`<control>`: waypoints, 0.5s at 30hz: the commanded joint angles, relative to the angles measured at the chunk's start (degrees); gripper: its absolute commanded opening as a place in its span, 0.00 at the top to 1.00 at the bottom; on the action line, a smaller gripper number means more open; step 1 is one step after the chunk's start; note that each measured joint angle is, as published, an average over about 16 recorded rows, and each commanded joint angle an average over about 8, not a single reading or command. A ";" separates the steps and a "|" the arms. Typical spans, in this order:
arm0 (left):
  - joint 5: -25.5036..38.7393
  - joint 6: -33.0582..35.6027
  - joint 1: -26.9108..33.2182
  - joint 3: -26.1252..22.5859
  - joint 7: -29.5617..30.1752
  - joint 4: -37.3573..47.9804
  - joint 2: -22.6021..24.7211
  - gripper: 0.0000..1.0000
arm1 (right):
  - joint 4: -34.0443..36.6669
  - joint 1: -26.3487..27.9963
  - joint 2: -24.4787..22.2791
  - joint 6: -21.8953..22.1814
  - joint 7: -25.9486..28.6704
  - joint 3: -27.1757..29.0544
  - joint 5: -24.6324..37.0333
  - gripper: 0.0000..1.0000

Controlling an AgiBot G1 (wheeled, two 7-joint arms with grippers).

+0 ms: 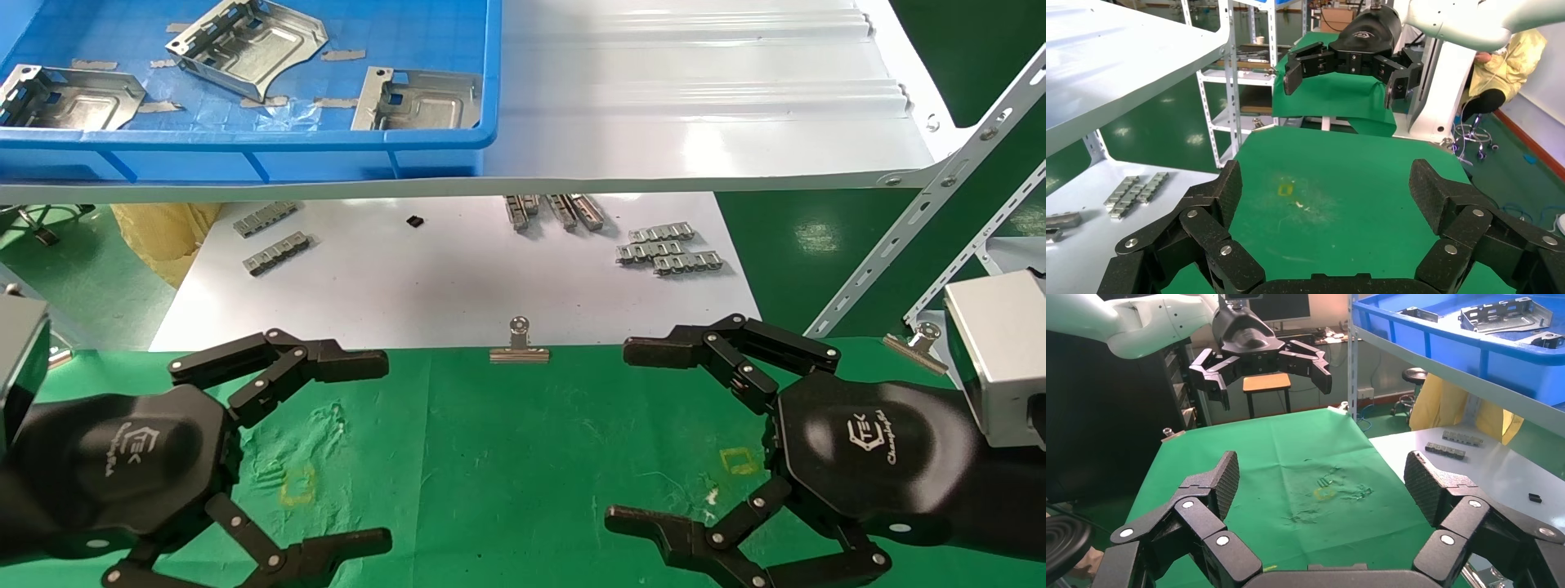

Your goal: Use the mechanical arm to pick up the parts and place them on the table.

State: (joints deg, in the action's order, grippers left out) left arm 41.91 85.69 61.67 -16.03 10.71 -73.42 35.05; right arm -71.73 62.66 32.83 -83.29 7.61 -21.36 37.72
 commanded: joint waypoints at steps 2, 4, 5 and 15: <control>0.00 0.00 0.00 0.00 0.00 0.00 0.00 0.00 | 0.00 0.00 0.00 0.00 0.00 0.00 0.00 0.00; 0.00 0.00 0.00 0.00 0.00 0.00 0.00 0.00 | 0.00 0.00 0.00 0.00 0.00 0.00 0.00 0.00; 0.00 0.00 0.00 0.00 0.00 0.00 0.00 0.00 | 0.00 0.00 0.00 0.00 0.00 0.00 0.00 0.00; 0.00 0.00 0.00 0.00 0.00 0.00 0.00 0.00 | 0.00 0.00 0.00 0.00 0.00 0.00 0.00 0.00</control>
State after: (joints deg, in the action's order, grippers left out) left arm 41.91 85.69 61.67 -16.03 10.71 -73.42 35.05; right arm -71.73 62.65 32.83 -83.29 7.61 -21.36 37.72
